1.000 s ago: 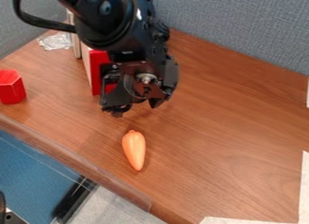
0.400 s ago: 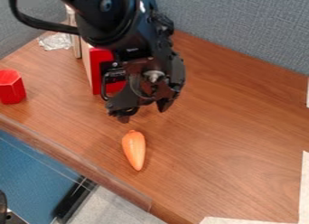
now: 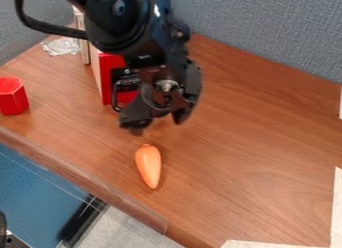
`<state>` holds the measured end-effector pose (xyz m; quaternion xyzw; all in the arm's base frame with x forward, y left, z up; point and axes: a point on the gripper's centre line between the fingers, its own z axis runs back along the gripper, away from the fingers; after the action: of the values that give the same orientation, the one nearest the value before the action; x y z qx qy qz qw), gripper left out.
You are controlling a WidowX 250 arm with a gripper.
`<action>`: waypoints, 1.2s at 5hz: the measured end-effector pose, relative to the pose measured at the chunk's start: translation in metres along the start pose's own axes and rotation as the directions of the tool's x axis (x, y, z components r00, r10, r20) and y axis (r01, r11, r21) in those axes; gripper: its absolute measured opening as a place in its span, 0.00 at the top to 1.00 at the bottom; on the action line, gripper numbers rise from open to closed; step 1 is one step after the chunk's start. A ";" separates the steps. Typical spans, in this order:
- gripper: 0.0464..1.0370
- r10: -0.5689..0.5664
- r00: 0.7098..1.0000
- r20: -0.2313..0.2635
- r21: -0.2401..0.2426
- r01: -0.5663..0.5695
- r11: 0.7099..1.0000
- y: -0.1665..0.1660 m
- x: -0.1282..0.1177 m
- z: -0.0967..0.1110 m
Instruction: Close the drawer
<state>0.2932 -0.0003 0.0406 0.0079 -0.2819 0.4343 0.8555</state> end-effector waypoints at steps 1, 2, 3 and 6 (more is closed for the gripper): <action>0.04 0.004 1.000 0.001 0.005 -0.004 1.000 0.000 0.008 -0.010; 0.04 0.011 1.000 0.005 0.018 -0.011 1.000 0.002 0.018 -0.018; 0.04 0.037 0.999 0.004 0.030 -0.037 0.999 0.003 0.032 -0.024; 0.04 0.139 0.990 0.003 0.068 -0.139 0.988 0.016 0.088 -0.052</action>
<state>0.3469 0.0883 0.0361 0.0168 -0.2660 0.5022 0.8227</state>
